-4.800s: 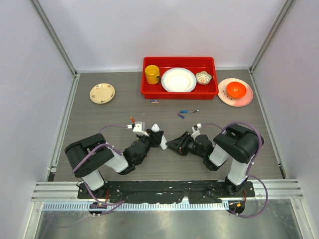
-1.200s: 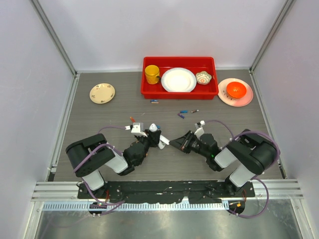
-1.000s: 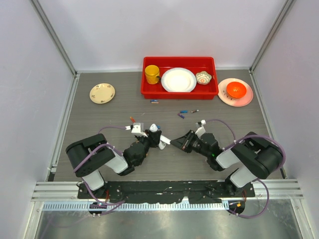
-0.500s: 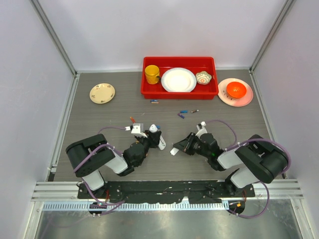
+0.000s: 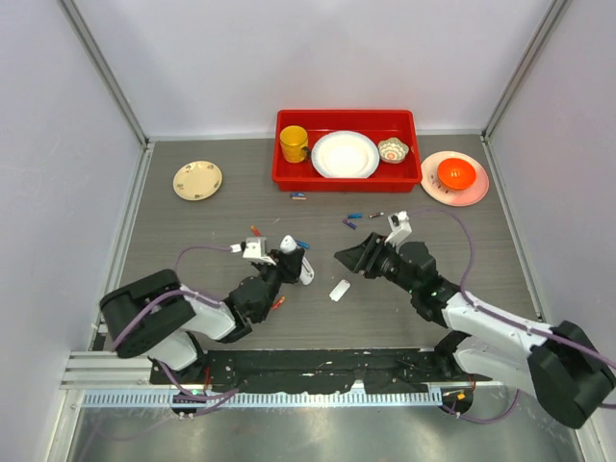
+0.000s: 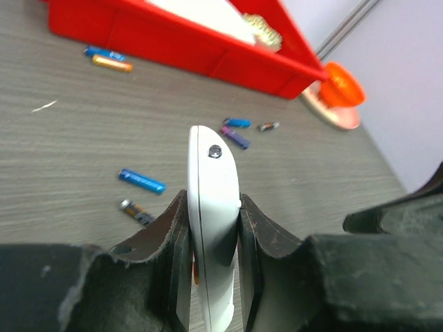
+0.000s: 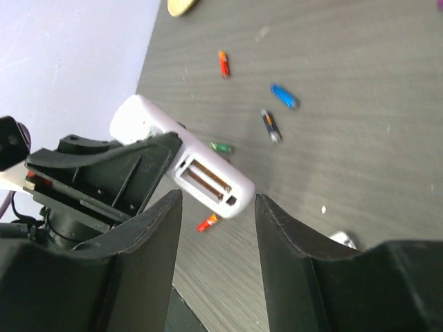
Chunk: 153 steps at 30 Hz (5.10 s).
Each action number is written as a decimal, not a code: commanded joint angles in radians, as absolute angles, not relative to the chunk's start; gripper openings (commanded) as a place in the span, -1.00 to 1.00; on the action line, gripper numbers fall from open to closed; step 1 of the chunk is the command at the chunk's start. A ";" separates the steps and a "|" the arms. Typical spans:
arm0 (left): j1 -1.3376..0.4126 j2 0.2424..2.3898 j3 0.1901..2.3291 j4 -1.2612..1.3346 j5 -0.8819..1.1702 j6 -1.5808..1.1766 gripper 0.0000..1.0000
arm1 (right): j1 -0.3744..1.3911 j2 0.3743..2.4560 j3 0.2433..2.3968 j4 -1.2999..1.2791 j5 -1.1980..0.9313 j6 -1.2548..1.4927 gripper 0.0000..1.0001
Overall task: Load the batteries into the remote control
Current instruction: Pick up the battery from the center of the board, then place the battery at the center of the board.
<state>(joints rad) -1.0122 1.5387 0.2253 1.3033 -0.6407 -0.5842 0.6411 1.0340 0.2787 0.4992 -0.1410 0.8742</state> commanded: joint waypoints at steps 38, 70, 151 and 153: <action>-0.314 0.580 0.354 0.390 0.586 -1.134 -0.99 | 0.907 1.460 0.874 -0.005 0.133 0.362 0.32; -0.314 0.534 0.267 0.563 0.684 -1.210 -1.00 | 0.790 1.819 1.160 -0.023 0.146 0.267 -0.07; -0.497 0.764 0.163 0.928 0.548 -1.224 -0.99 | 0.739 1.535 0.897 -0.124 0.264 0.184 -0.99; -0.497 0.744 0.158 0.910 0.546 -1.213 -0.99 | 0.739 1.540 0.885 -0.062 0.252 0.039 -0.98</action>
<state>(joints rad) -0.4915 0.7887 0.1490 0.8417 0.5571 -1.2446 0.7357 1.5433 0.8677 -0.1493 0.2367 0.2810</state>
